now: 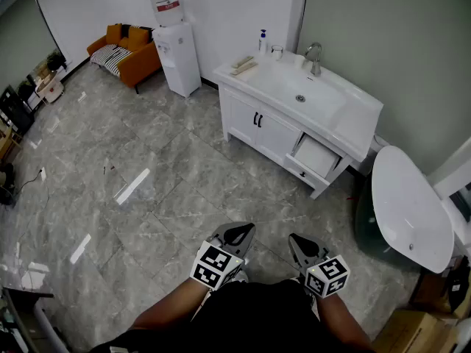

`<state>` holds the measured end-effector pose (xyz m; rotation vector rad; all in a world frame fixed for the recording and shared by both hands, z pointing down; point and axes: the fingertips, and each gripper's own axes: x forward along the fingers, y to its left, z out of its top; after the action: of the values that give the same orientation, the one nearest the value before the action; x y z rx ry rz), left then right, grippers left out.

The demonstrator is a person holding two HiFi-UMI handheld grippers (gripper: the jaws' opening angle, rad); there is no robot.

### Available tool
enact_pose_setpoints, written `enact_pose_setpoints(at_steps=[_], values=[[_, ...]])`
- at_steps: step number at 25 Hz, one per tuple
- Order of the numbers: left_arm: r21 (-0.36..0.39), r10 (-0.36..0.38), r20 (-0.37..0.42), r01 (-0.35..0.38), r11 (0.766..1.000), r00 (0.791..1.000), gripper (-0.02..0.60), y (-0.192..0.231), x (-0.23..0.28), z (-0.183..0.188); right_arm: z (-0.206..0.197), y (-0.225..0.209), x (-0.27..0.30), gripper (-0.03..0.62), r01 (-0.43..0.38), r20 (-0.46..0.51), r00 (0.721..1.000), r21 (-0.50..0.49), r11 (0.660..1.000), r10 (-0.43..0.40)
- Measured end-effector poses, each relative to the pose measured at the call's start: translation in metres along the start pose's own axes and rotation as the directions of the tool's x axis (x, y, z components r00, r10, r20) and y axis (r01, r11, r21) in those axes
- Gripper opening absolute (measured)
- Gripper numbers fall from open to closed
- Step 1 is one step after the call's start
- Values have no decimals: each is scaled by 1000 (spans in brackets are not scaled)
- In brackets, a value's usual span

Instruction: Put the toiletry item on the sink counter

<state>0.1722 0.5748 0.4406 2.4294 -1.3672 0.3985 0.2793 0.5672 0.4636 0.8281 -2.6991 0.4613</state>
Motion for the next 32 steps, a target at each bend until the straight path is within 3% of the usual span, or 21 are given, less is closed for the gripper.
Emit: enact_pose_setpoints(at_steps=[12, 17, 22, 32], values=[[-2, 18, 7, -18, 1000, 1000, 0, 14, -8, -2, 2, 8, 10, 2, -12, 0, 1000, -11, 1000, 12], [-19, 25, -3, -25, 1000, 1000, 0, 20, -12, -7, 10, 15, 15, 3, -36, 45, 998, 7, 999, 36], [-40, 40, -10, -40, 998, 999, 0, 29, -24, -13, 8, 21, 30, 3, -34, 16, 999, 0, 999, 34], [-129, 138, -26, -140, 982, 990, 0, 64, -41, -32, 7, 28, 70, 3, -110, -42, 993, 3, 994, 110]])
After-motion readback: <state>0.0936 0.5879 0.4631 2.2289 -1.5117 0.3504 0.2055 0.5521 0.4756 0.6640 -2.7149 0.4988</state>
